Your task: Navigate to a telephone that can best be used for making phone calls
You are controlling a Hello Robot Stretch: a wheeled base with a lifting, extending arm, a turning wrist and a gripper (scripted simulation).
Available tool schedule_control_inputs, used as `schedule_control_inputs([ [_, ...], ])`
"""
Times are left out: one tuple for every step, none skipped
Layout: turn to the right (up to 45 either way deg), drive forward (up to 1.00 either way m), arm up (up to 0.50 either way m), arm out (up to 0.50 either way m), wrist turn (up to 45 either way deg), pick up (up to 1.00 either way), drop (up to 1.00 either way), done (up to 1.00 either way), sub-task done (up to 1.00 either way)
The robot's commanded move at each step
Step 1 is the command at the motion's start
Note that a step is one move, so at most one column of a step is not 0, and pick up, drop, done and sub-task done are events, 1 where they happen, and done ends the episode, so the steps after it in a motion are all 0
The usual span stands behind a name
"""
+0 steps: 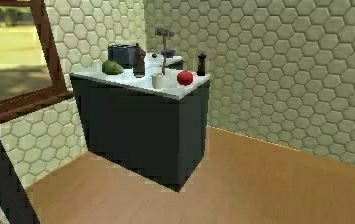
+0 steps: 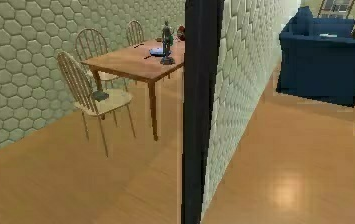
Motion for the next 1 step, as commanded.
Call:
schedule_control_inputs([
  [45.0, 0.0, 0.0, 0.0, 0.0, 0.0, 0.0, 0.0, 0.0],
])
